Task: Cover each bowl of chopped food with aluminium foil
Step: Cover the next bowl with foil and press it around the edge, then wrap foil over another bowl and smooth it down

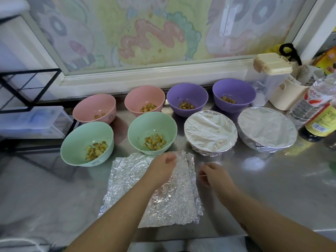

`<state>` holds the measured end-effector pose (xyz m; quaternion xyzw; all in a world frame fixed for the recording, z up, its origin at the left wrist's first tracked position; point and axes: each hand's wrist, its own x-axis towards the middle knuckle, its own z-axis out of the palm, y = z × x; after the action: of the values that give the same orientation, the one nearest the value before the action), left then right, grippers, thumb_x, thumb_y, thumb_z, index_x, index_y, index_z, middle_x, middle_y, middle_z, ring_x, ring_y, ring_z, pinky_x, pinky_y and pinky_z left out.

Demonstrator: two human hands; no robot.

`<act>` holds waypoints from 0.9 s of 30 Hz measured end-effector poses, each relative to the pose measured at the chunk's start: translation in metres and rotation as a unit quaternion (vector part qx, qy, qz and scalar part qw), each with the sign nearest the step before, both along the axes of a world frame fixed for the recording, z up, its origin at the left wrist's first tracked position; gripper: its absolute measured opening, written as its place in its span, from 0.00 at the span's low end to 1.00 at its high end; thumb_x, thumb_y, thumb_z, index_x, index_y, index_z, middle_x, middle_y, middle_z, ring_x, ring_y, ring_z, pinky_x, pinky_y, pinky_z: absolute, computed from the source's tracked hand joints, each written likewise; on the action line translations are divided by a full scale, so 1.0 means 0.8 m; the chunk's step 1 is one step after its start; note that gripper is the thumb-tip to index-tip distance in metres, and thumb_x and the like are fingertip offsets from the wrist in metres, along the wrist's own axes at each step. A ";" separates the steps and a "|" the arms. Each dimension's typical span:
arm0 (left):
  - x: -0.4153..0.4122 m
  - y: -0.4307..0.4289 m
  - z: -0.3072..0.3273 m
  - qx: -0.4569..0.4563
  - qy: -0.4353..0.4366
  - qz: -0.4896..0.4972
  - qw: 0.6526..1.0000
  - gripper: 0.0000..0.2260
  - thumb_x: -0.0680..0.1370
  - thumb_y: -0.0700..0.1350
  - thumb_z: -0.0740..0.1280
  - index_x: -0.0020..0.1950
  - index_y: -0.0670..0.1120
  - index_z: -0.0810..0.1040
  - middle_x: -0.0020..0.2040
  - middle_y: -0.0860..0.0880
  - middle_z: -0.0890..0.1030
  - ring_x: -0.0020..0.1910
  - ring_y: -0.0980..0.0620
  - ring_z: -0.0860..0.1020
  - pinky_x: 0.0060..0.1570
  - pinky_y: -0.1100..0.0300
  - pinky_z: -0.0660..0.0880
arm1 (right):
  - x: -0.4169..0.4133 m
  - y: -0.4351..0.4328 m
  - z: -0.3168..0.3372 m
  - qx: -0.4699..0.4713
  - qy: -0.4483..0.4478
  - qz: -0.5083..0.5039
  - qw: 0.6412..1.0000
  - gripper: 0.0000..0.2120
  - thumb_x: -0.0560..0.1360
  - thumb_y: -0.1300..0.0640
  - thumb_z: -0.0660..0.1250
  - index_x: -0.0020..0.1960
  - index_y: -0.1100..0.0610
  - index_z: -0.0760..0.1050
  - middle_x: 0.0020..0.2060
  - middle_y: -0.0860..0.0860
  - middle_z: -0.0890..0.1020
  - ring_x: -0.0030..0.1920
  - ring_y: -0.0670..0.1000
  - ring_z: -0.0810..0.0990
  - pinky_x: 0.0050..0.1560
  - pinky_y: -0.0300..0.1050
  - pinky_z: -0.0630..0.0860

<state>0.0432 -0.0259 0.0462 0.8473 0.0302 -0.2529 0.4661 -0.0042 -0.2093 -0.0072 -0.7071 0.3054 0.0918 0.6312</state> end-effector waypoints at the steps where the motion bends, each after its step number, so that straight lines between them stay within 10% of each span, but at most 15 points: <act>1: -0.004 0.016 -0.007 0.057 -0.041 -0.029 0.997 0.13 0.83 0.48 0.63 0.67 0.52 0.75 0.63 0.53 0.78 0.56 0.53 0.78 0.58 0.54 0.77 | 0.003 0.010 0.002 -0.027 0.005 0.052 0.998 0.08 0.80 0.59 0.67 0.43 0.57 0.80 0.39 0.55 0.84 0.36 0.51 0.79 0.41 0.48 0.76; 6: -0.028 0.079 -0.053 0.302 -0.130 -0.196 0.924 0.28 0.80 0.55 0.65 0.78 0.57 0.60 0.80 0.48 0.57 0.78 0.44 0.58 0.75 0.44 0.59 | 0.012 0.044 0.008 -0.191 0.024 0.163 0.967 0.19 0.79 0.52 0.70 0.67 0.59 0.77 0.55 0.53 0.83 0.54 0.52 0.81 0.57 0.45 0.75; 10: -0.047 0.099 -0.066 0.338 -0.064 -0.276 0.897 0.41 0.77 0.62 0.65 0.81 0.59 0.43 0.81 0.48 0.36 0.80 0.41 0.37 0.75 0.35 0.42 | 0.010 0.054 0.007 -0.223 0.037 0.156 0.961 0.18 0.78 0.55 0.71 0.65 0.62 0.77 0.48 0.52 0.80 0.50 0.53 0.79 0.54 0.46 0.75; 16: -0.055 0.103 -0.063 0.356 -0.077 -0.295 0.884 0.41 0.77 0.63 0.65 0.81 0.59 0.43 0.82 0.48 0.37 0.80 0.40 0.40 0.76 0.34 0.45 | -0.002 0.059 -0.008 -0.201 0.043 0.119 0.971 0.22 0.73 0.56 0.77 0.62 0.56 0.71 0.41 0.50 0.78 0.38 0.48 0.78 0.33 0.40 0.71; 22: -0.068 0.109 -0.063 0.369 -0.085 -0.304 0.874 0.42 0.75 0.66 0.65 0.81 0.59 0.44 0.82 0.47 0.41 0.80 0.39 0.44 0.75 0.35 0.50 | -0.023 0.058 -0.022 -0.265 0.029 0.126 0.956 0.19 0.70 0.53 0.80 0.32 0.55 0.70 0.27 0.47 0.74 0.27 0.45 0.70 0.28 0.38 0.65; 27: -0.068 0.117 -0.063 0.371 -0.117 -0.313 0.866 0.41 0.73 0.65 0.67 0.80 0.59 0.50 0.80 0.47 0.51 0.76 0.39 0.55 0.73 0.39 0.57 | -0.033 0.053 -0.019 -0.307 0.010 0.171 0.936 0.18 0.73 0.53 0.77 0.33 0.54 0.70 0.26 0.47 0.70 0.29 0.48 0.70 0.30 0.41 0.65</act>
<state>-0.0114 0.0681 -0.0042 0.9461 -0.2000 -0.2544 0.0138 -0.0306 -0.1670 -0.0226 -0.9071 0.1998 0.1072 0.3545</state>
